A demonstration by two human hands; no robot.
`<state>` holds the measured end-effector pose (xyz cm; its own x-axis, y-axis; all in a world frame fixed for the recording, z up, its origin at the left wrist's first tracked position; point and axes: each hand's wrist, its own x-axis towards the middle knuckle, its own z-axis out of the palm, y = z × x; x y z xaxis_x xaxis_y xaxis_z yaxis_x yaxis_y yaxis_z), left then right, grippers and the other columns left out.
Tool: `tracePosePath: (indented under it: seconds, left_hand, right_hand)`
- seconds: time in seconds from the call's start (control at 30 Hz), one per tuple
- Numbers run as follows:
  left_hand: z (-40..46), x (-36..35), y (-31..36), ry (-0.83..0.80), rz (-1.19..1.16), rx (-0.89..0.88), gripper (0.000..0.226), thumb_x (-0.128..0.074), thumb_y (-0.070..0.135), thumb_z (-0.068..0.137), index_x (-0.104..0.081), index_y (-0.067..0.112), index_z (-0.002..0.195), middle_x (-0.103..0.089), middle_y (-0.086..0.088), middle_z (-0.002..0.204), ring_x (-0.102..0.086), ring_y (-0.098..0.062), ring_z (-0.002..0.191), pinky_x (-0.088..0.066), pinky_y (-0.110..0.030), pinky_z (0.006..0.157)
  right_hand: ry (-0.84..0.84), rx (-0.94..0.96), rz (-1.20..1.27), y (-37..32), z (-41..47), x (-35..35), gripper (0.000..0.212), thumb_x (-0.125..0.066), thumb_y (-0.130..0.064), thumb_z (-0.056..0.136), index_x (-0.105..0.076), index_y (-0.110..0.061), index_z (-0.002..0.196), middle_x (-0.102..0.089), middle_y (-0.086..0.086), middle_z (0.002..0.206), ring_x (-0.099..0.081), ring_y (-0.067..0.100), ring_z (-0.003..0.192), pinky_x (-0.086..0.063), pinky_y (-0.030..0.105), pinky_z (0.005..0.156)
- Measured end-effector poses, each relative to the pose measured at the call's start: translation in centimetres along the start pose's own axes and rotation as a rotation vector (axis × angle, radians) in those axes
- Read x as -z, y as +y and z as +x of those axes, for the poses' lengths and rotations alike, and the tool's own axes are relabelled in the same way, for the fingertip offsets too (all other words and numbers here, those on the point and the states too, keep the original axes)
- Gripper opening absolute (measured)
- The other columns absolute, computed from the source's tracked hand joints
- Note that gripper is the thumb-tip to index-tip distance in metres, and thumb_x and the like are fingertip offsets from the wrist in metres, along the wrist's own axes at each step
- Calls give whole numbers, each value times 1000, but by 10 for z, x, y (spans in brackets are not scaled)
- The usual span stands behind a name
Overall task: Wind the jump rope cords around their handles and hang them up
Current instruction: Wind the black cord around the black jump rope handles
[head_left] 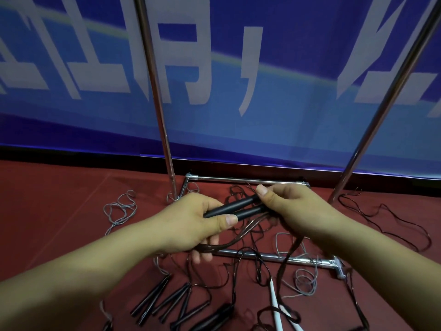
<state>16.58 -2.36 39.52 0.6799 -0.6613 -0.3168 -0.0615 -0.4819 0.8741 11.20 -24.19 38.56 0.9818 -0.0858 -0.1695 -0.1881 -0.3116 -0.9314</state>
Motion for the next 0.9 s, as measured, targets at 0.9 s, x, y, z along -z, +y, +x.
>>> tracePosePath:
  seconds: [0.9]
  left_hand:
    - [4, 25, -3, -332, -96, -20, 36, -67, 51, 78, -73, 19, 93, -60, -5, 62, -55, -11, 43, -44, -20, 41]
  right_hand:
    - [203, 30, 98, 11, 12, 36, 23, -70, -31, 88, -68, -10, 77, -45, -3, 56, -35, 12, 49, -30, 24, 45]
